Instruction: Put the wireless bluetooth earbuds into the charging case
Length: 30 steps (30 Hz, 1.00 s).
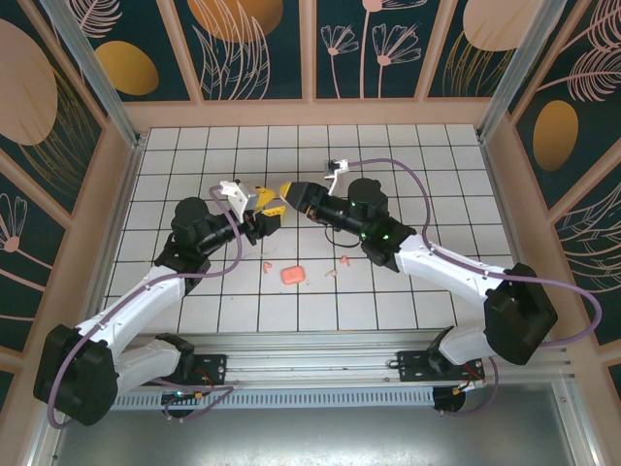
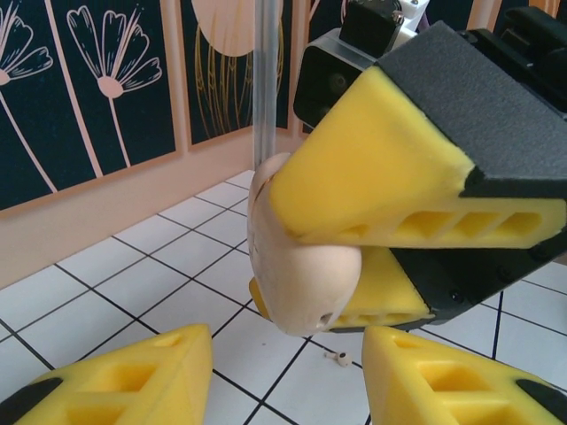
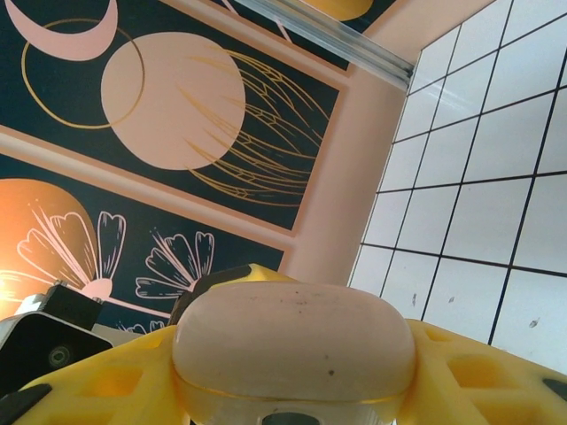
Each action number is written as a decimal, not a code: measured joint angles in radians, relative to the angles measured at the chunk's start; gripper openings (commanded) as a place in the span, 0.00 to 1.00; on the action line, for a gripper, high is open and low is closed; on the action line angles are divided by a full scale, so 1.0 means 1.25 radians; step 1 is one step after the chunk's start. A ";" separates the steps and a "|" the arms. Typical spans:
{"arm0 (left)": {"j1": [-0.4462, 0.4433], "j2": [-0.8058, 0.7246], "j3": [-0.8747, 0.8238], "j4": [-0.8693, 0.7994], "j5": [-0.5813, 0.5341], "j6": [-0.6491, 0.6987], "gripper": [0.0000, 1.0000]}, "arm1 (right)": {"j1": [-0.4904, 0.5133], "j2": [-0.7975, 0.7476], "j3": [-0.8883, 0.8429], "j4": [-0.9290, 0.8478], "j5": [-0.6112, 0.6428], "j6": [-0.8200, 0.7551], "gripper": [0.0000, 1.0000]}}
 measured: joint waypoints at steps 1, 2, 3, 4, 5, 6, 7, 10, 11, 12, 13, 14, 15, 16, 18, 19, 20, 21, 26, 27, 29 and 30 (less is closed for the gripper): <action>0.000 0.000 0.000 0.002 0.000 0.000 0.49 | 0.001 0.002 0.000 0.000 -0.002 0.002 0.51; 0.000 0.000 0.000 0.004 0.001 0.000 0.49 | 0.002 0.004 0.000 0.000 -0.003 0.002 0.51; -0.001 0.000 0.000 0.007 0.001 0.000 0.49 | 0.004 0.005 0.000 0.000 -0.004 0.003 0.51; -0.002 0.000 0.000 0.011 0.001 0.000 0.48 | 0.005 0.008 0.000 0.000 -0.006 0.004 0.51; -0.003 0.000 0.000 0.014 0.001 -0.001 0.48 | 0.006 0.009 0.000 0.000 -0.007 0.005 0.51; -0.006 0.000 0.000 0.016 0.001 -0.001 0.47 | 0.007 0.011 0.000 0.000 -0.010 0.005 0.51; -0.009 0.000 0.001 0.017 0.001 -0.002 0.45 | 0.008 0.013 0.000 0.000 -0.012 0.008 0.51; -0.015 0.001 0.001 0.024 0.001 -0.007 0.43 | 0.012 0.015 0.000 0.002 -0.015 0.013 0.51; -0.015 0.001 0.001 0.027 0.001 -0.008 0.43 | 0.013 0.016 0.000 0.004 -0.016 0.014 0.51; -0.017 0.002 0.001 0.031 0.001 -0.010 0.43 | 0.013 0.016 0.000 0.007 -0.017 0.014 0.51; -0.018 0.002 0.001 0.034 0.000 -0.010 0.43 | 0.014 0.016 0.000 0.009 -0.017 0.015 0.51; -0.018 0.002 0.001 0.036 0.000 -0.010 0.43 | 0.015 0.016 0.000 0.012 -0.018 0.016 0.51; -0.018 0.002 0.001 0.037 0.000 -0.011 0.41 | 0.015 0.016 0.000 0.014 -0.018 0.017 0.51; -0.019 0.002 0.001 0.039 0.000 -0.013 0.40 | 0.016 0.016 0.000 0.016 -0.018 0.017 0.51; -0.019 0.003 0.001 0.040 -0.004 -0.015 0.35 | 0.017 0.016 0.000 0.018 -0.020 0.017 0.51; -0.019 0.003 0.001 0.040 -0.009 -0.014 0.33 | 0.017 0.016 0.000 0.019 -0.022 0.017 0.51; -0.019 0.003 0.001 0.039 -0.009 -0.016 0.30 | 0.017 0.016 0.000 0.019 -0.023 0.017 0.51; -0.019 0.003 0.001 0.039 -0.011 -0.015 0.28 | 0.017 0.017 0.000 0.019 -0.022 0.017 0.51; -0.019 0.003 0.001 0.039 -0.012 -0.012 0.17 | 0.016 0.017 0.000 0.021 -0.016 0.015 0.54; -0.019 0.003 0.001 0.039 -0.012 -0.009 0.17 | 0.016 0.016 0.000 0.021 -0.017 0.010 0.58; -0.019 0.004 0.002 0.036 -0.009 -0.009 0.16 | 0.016 0.014 0.000 0.016 -0.015 -0.007 0.65; -0.019 0.005 0.004 0.034 -0.006 -0.010 0.16 | 0.016 0.010 0.000 0.009 -0.015 -0.027 0.66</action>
